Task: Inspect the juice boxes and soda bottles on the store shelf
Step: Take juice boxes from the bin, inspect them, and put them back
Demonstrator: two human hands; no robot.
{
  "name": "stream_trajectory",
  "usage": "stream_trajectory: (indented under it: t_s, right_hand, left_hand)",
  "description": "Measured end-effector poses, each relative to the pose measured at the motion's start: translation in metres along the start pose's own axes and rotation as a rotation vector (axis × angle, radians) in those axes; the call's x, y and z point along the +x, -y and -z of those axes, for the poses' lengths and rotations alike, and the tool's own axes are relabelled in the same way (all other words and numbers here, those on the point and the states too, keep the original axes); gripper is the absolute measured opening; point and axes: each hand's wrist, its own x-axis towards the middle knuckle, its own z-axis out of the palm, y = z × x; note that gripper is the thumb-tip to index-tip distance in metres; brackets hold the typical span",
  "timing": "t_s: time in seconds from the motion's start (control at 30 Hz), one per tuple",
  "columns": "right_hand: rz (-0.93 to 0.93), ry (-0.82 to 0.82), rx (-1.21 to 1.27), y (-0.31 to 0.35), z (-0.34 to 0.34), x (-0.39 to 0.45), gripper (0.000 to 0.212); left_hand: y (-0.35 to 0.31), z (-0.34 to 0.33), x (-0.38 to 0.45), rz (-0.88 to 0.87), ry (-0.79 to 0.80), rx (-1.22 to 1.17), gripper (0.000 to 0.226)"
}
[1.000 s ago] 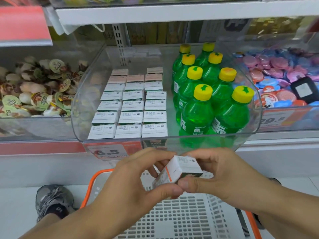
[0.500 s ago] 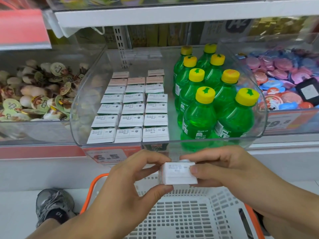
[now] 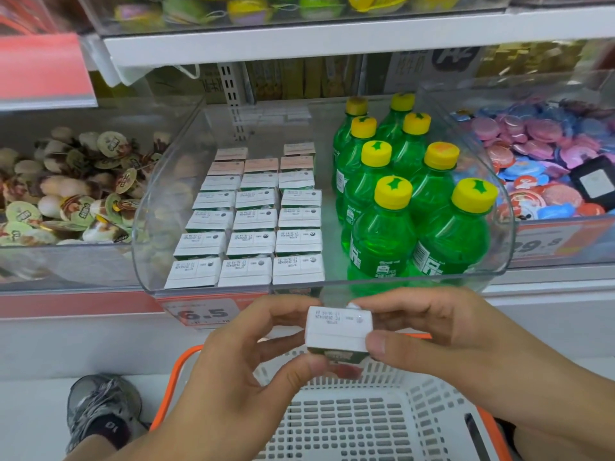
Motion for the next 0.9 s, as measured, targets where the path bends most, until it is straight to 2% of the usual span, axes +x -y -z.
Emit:
stream_trajectory:
  t_s: [0.1, 0.2, 0.3, 0.37, 0.5, 0.6, 0.73, 0.9]
  right_hand:
    - [0.024, 0.044, 0.005, -0.002, -0.001, 0.002, 0.032]
    - [0.021, 0.079, 0.135, -0.005, -0.005, 0.002, 0.027]
    - [0.044, 0.053, 0.223, -0.007, -0.012, 0.001, 0.047]
    - [0.058, -0.002, 0.210, -0.008, -0.015, 0.002, 0.052]
    - [0.071, -0.082, 0.197, -0.009, -0.023, 0.003, 0.053]
    - [0.098, -0.072, 0.179, -0.005, -0.026, 0.003, 0.051]
    - [0.099, 0.010, 0.197, -0.002, -0.023, 0.000, 0.033]
    - [0.130, 0.066, 0.083, 0.001, -0.020, -0.003, 0.041]
  left_hand:
    - [-0.002, 0.000, 0.002, 0.042, -0.018, -0.077, 0.037]
    - [-0.005, -0.004, 0.002, 0.099, -0.028, -0.170, 0.037]
    - [-0.007, -0.007, -0.001, 0.160, -0.075, -0.162, 0.038]
    - [-0.008, -0.006, -0.002, 0.178, -0.075, -0.111, 0.037]
    - [-0.016, -0.007, -0.001, 0.234, 0.110, -0.164, 0.045]
    - [-0.015, -0.007, 0.000, 0.264, 0.122, -0.187, 0.050]
    - [-0.015, -0.004, 0.001, 0.306, 0.204, -0.353, 0.041]
    - [-0.018, -0.001, 0.000, 0.353, 0.249, -0.519, 0.038]
